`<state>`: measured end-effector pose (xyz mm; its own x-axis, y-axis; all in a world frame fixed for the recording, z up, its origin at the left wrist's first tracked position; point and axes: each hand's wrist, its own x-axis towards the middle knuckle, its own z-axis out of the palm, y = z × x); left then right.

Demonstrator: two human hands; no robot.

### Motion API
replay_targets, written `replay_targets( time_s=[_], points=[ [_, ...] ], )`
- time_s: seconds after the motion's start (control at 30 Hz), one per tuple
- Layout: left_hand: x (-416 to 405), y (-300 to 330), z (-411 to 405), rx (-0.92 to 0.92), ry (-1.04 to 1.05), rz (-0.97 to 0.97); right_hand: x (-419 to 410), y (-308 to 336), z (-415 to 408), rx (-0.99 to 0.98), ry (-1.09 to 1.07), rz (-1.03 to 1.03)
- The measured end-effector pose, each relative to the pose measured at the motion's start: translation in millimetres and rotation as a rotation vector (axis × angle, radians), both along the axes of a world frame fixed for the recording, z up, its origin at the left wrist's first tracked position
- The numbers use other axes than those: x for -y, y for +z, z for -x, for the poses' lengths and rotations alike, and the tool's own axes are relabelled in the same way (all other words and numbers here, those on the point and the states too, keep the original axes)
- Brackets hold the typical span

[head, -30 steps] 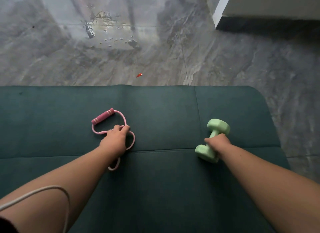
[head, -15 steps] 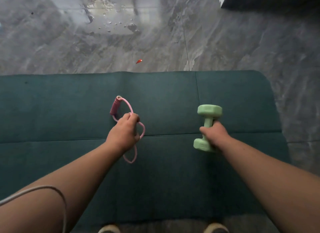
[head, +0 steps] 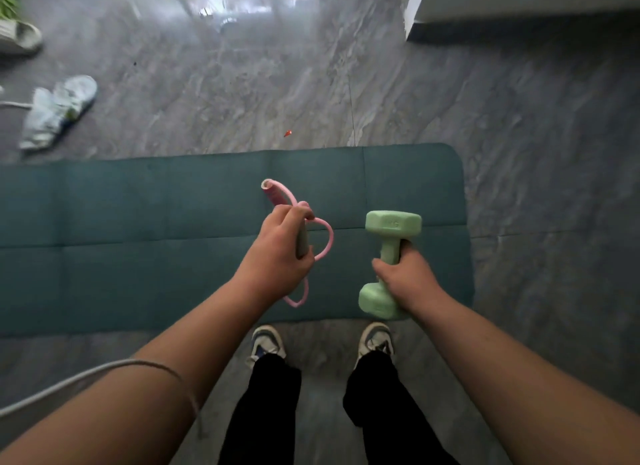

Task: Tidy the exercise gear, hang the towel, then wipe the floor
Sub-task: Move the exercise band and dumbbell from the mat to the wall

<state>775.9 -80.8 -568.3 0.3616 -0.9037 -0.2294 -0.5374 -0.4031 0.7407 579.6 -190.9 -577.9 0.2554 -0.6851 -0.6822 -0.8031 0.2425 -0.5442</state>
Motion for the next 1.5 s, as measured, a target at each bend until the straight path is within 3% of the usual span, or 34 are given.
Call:
replay_targets(
  time_s=[0.3, 0.57, 0.7, 0.9, 1.1, 1.37, 1.5],
  points=[
    [-1.1, 288.0, 38.3, -0.023, -0.085, 0.069, -11.1, 302.1, 71.1, 0.014, -0.047, 0.252],
    [13.5, 430.3, 124.2, -0.093, -0.436, 0.168, -73.1, 454.2, 168.1, 0.0, -0.326, 0.432],
    [28.2, 460.3, 181.2, -0.03, -0.667, 0.187, -106.4, 481.6, 227.4, -0.038, -0.519, 0.494],
    [51.7, 474.4, 284.0, 0.054, -0.942, 0.232, -152.1, 486.5, 333.6, -0.251, -0.691, 0.538],
    [86.9, 458.9, 398.9, 0.107, -1.106, 0.265, -165.3, 483.8, 441.6, -0.408, -0.639, 0.597],
    [147.8, 452.5, 561.4, 0.161, -1.177, 0.249, -118.9, 481.0, 580.7, -0.539, -0.511, 0.569],
    [182.3, 446.5, 604.8, 0.113, -1.078, 0.228, -79.8, 478.5, 630.0, -0.508, -0.497, 0.551]
  ],
)
